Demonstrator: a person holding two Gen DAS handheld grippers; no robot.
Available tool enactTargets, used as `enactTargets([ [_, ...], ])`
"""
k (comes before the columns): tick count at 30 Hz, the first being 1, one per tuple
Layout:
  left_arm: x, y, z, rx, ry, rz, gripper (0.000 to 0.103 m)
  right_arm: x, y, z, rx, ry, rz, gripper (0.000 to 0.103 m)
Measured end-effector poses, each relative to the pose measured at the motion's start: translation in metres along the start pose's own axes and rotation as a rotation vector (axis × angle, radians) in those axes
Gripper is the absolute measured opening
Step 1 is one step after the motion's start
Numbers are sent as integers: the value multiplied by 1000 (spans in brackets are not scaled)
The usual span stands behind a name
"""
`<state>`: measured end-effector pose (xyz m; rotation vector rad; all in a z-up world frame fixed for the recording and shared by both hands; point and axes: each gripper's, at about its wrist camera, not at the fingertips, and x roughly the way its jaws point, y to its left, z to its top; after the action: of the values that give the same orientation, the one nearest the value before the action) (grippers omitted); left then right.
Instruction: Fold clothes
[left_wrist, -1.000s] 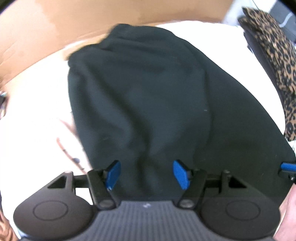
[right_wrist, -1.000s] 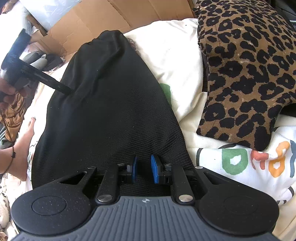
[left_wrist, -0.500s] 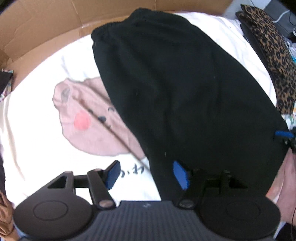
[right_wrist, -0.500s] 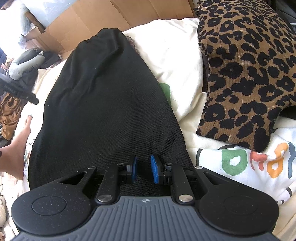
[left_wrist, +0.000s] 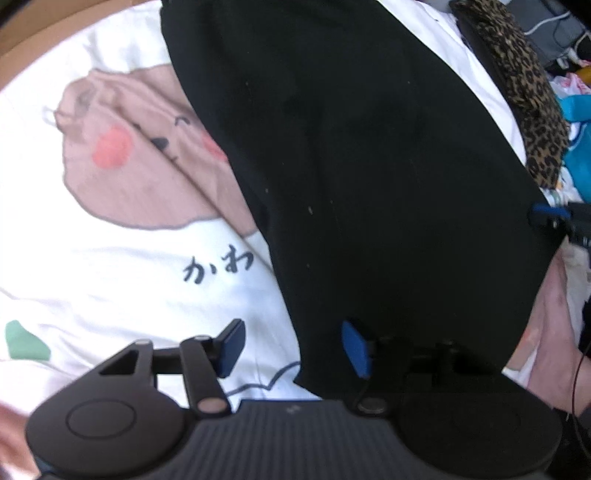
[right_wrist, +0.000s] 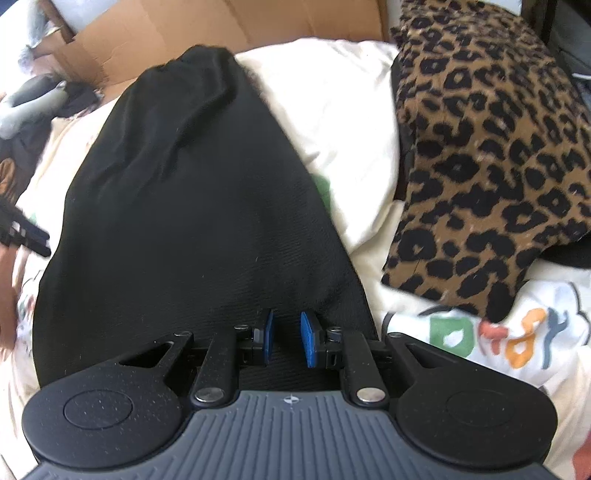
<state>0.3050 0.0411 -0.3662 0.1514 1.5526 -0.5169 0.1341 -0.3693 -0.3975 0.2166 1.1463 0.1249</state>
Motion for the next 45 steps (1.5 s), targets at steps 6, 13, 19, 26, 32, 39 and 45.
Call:
enactTargets([
  [6,19,21,-11,-77,-20,-79,59,-12,20,26,-19,-62,23,24],
  [13,20,23,-19,-50,-63,-106,49,5,72,41,-145,-32,116,24],
  [19,18,27,-25,-61,-28,-150,22,18,105,38,-229,5,183,24],
  [26,16,21,-28,-42,-21,-178,30,31,110,23,-255,67,181,24],
  [32,24,11,-18,-19,-37,-209,33,24,76,15,-175,52,113,24],
  [39,33,5,-15,-6,-17,-212,9,14,33,10,-87,25,29,23],
  [45,15,2,-11,-17,14,-199,7,8,14,2,-63,16,-9,23],
])
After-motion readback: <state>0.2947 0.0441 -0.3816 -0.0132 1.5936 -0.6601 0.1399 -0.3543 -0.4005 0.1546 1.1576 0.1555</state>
